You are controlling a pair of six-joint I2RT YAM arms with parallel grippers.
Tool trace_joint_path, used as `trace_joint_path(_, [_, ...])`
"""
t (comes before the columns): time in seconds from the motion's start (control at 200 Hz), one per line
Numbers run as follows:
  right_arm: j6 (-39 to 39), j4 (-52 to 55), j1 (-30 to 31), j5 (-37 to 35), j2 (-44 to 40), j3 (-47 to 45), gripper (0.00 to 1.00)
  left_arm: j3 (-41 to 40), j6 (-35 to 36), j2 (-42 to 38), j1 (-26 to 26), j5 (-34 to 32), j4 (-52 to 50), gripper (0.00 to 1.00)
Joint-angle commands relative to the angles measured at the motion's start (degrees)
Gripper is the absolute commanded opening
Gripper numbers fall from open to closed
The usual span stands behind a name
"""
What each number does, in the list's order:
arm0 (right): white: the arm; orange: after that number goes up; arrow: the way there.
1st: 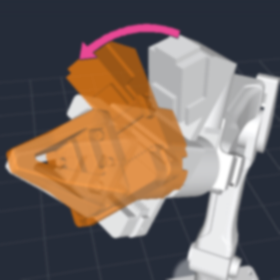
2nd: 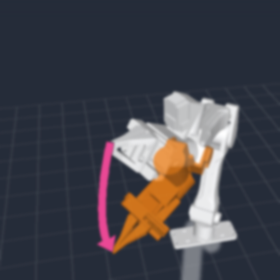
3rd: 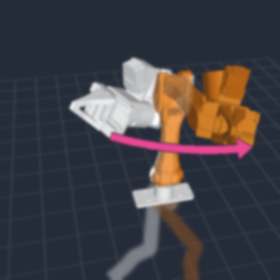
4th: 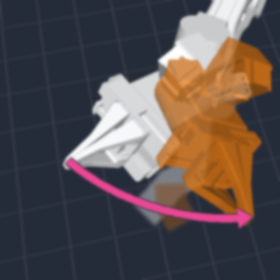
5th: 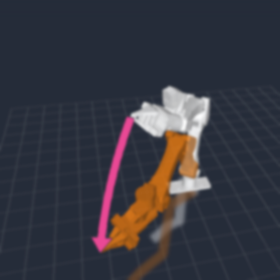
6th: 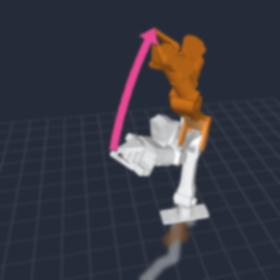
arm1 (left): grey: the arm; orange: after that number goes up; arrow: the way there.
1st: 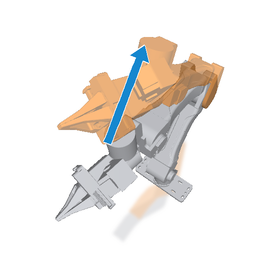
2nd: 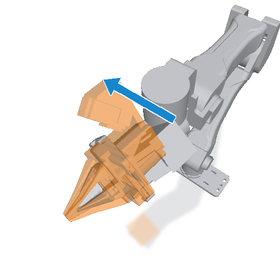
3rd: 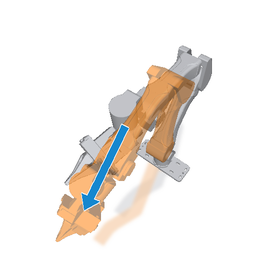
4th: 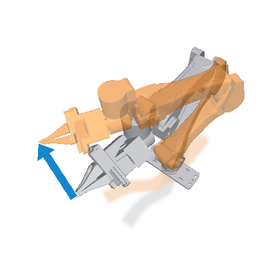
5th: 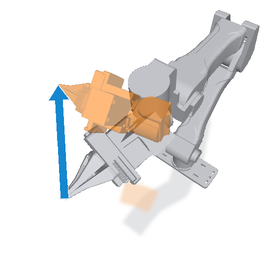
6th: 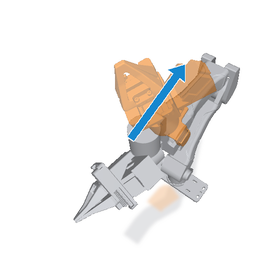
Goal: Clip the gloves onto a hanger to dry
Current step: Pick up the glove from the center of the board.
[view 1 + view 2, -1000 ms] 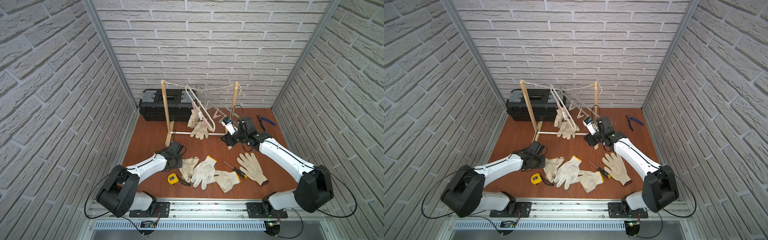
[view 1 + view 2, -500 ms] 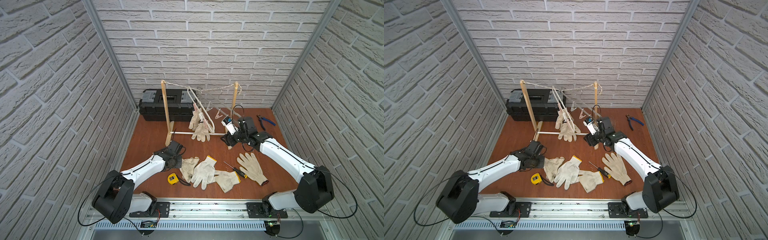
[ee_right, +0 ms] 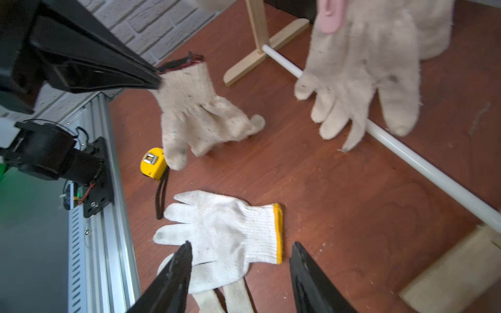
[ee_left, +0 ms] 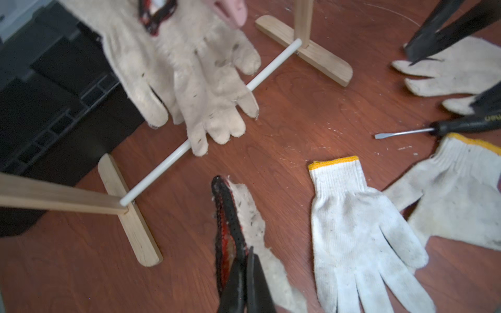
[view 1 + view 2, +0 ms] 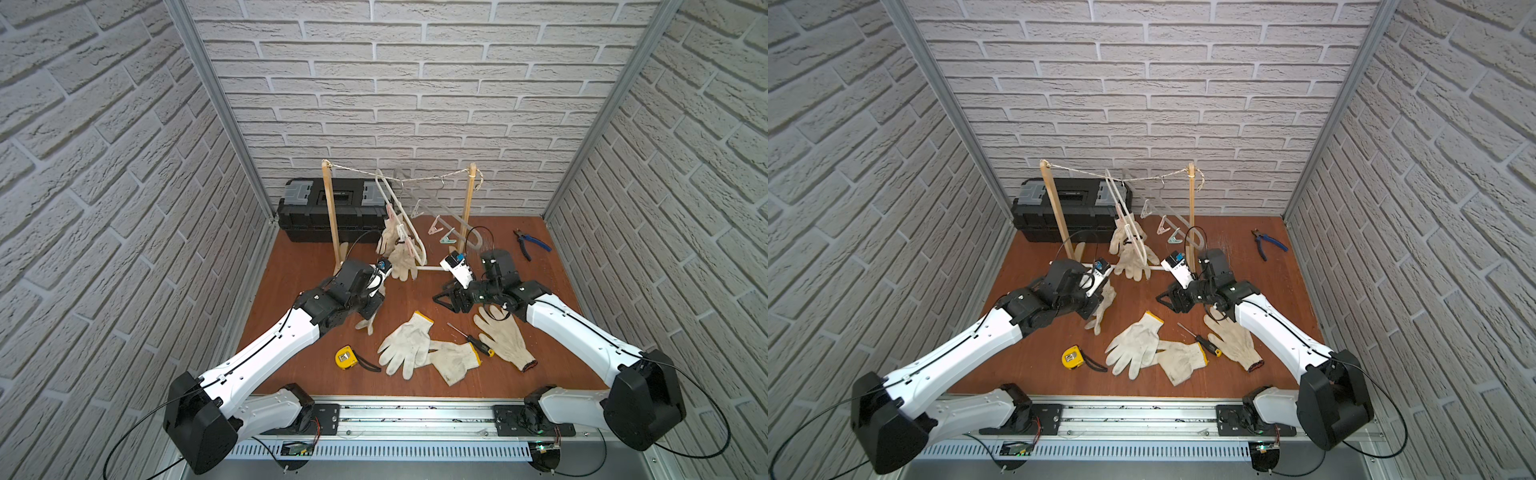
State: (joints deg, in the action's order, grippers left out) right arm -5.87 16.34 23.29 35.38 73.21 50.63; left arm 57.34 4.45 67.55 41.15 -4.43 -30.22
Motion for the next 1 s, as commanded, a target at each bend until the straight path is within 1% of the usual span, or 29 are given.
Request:
trace_joint_path(0.0, [-0.2, -10.5, 2.2, 5.5, -2.2, -2.7, 0.59, 2.4, 10.1, 2.1, 3.5, 3.4, 0.5, 0.0])
trace_joint_path(0.16, [-0.4, -17.3, 3.4, 5.5, -1.7, -5.5, 0.59, 4.7, 14.2, 4.4, 7.1, 4.3, 1.2, 0.0])
trace_joint_path(0.335, [-2.4, -22.0, 3.4, 3.9, -0.2, -6.7, 0.59, 6.4, 16.0, 5.7, 8.5, 5.6, 2.1, 0.0])
trace_joint_path(0.41, [-2.4, -24.1, 3.4, 5.8, 1.7, -6.3, 0.59, 6.8, 16.5, 5.7, 8.6, 6.9, 2.8, 0.0])
trace_joint_path(0.52, [-1.2, -26.7, 3.3, 11.0, 5.4, -4.8, 0.58, 8.2, 16.9, 6.1, 8.8, 8.4, 1.8, 0.0])
trace_joint_path(0.63, [-2.6, -26.2, 2.8, 11.4, 7.4, -3.4, 0.57, 8.7, 17.8, 6.1, 9.0, 8.7, 0.6, 0.0])
trace_joint_path(0.71, [-2.4, -27.0, 2.0, 13.7, 8.3, -3.0, 0.57, 8.7, 18.3, 5.8, 9.0, 8.8, 0.0, 0.0])
trace_joint_path(0.79, [-2.3, -27.0, 1.9, 17.0, 8.7, -2.3, 0.54, 8.4, 18.9, 5.5, 9.0, 8.7, -0.1, 0.0])
trace_joint_path(0.88, [-2.7, -26.1, 1.9, 19.7, 8.6, -1.8, 0.49, 8.3, 19.3, 5.8, 8.9, 8.1, -0.1, 0.0])
trace_joint_path(1.0, [-3.5, -23.9, 1.9, 20.8, 8.3, -1.6, 0.35, 8.3, 19.3, 6.5, 8.6, 7.3, -0.1, 0.0])
